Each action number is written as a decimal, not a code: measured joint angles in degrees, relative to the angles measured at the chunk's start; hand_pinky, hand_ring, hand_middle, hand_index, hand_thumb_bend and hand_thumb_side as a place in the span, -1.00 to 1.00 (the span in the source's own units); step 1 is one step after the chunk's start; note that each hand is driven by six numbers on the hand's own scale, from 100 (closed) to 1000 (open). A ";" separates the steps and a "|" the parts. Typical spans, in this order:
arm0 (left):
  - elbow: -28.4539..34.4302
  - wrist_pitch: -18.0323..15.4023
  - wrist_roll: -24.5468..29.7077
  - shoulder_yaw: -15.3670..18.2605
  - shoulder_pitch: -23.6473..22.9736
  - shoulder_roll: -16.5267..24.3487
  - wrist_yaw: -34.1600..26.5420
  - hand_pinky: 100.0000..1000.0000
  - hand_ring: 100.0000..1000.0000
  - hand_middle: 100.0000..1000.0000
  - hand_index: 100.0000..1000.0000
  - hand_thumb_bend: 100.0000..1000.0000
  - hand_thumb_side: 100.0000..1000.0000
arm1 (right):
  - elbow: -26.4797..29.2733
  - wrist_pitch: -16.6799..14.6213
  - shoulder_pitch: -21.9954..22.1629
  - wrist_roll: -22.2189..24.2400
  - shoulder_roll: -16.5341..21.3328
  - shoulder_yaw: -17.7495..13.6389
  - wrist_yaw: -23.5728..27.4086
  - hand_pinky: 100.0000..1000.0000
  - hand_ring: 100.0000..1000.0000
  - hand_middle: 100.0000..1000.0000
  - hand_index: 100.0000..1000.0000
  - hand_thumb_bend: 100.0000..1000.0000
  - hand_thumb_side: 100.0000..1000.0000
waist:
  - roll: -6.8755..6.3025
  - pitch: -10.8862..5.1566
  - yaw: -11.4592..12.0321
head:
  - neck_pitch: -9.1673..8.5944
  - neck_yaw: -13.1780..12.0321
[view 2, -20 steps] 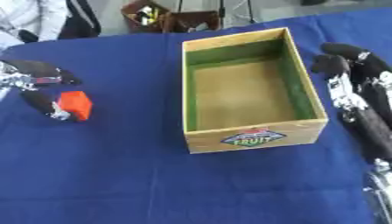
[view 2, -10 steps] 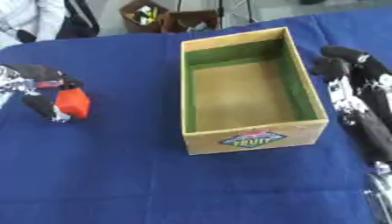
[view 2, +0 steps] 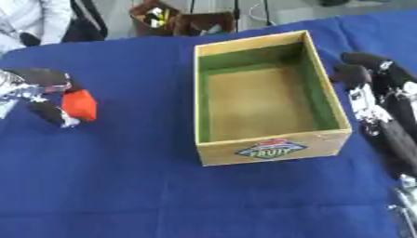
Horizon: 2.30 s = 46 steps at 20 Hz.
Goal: Pick up objects on the table and place them in the box.
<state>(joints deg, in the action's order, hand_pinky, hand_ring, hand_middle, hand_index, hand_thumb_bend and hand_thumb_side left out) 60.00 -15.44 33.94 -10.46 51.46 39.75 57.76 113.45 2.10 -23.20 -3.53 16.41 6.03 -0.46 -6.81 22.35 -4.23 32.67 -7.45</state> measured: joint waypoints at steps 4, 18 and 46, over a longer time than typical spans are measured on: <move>0.59 1.46 -4.32 0.11 0.00 0.00 -0.27 -0.08 0.00 -0.28 0.24 -0.74 0.06 | 0.00 0.20 0.01 0.20 0.00 0.00 0.00 0.98 0.62 0.05 0.54 -1.00 0.10 | 0.01 0.00 0.05 | -0.01 0.00; 2.80 6.25 -10.82 0.66 0.00 0.00 -3.41 -0.37 -0.23 -0.49 -0.02 -1.00 -0.32 | 0.00 0.58 0.56 0.52 0.00 0.00 -0.03 0.98 0.63 0.06 0.54 -1.00 0.08 | -0.06 -0.30 0.48 | -0.01 0.35; 22.93 7.51 -5.18 -3.40 10.55 -6.75 -11.38 -0.48 -0.30 -0.55 -0.07 -1.00 -0.41 | 0.00 0.52 0.90 0.57 -0.18 0.34 0.05 0.98 0.63 0.06 0.55 -1.00 0.05 | -0.90 -2.61 0.18 | 0.56 0.50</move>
<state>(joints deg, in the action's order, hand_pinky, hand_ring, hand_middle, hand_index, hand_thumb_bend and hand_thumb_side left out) 82.93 -7.93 28.76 -13.86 62.01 33.01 46.39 113.45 2.62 -22.30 -2.96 16.23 6.37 -0.41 -7.71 19.74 -4.06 33.23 -6.95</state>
